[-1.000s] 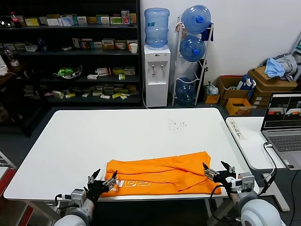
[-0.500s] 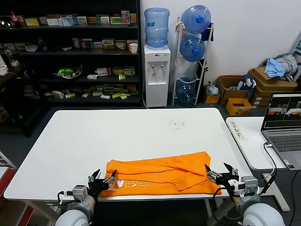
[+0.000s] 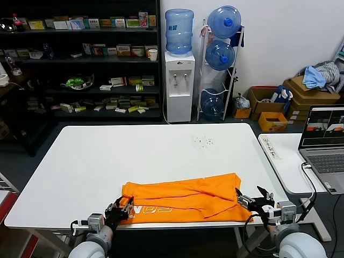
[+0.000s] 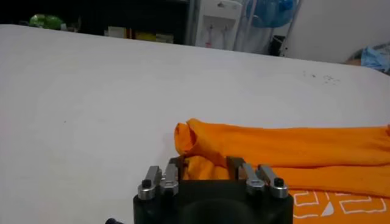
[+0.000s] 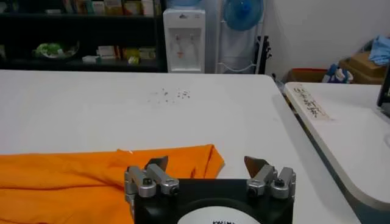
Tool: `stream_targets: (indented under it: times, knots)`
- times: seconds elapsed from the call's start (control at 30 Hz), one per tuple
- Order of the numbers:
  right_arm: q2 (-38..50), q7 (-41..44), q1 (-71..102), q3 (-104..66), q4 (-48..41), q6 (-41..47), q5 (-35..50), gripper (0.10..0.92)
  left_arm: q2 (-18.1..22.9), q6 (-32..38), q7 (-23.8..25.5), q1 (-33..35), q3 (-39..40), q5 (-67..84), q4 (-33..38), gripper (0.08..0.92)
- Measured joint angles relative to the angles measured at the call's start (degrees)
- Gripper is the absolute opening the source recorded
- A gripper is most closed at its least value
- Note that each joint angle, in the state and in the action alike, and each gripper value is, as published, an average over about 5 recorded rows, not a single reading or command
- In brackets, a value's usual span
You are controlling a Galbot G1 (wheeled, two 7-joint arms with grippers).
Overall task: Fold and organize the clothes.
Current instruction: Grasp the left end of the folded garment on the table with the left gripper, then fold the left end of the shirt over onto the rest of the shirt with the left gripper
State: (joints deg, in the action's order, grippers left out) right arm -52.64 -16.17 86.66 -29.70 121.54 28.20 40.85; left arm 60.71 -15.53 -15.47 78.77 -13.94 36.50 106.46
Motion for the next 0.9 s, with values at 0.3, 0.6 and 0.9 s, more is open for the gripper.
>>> stream_targets:
  times: [0.3,0.6,0.9]
  knots:
    - [-0.3,0.2,0.0,0.0,-0.2,-0.2,-0.1,0.823,0.4,0.3,-0.1,-0.1,0.3,-0.2,-0.2,0.196]
    - [-0.6,0.2,-0.4,0.2,-0.5,-0.5,-0.2,0.823,0.6,0.7,0.0,-0.4,-0.3,-1.0,0.3,0.113]
    - [-1.1,0.1,-2.2,1.7,-1.5,-0.7,-0.4,0.823,-3.5,0.9,2.3,-0.4,-6.2,-4.2,1.0,0.113]
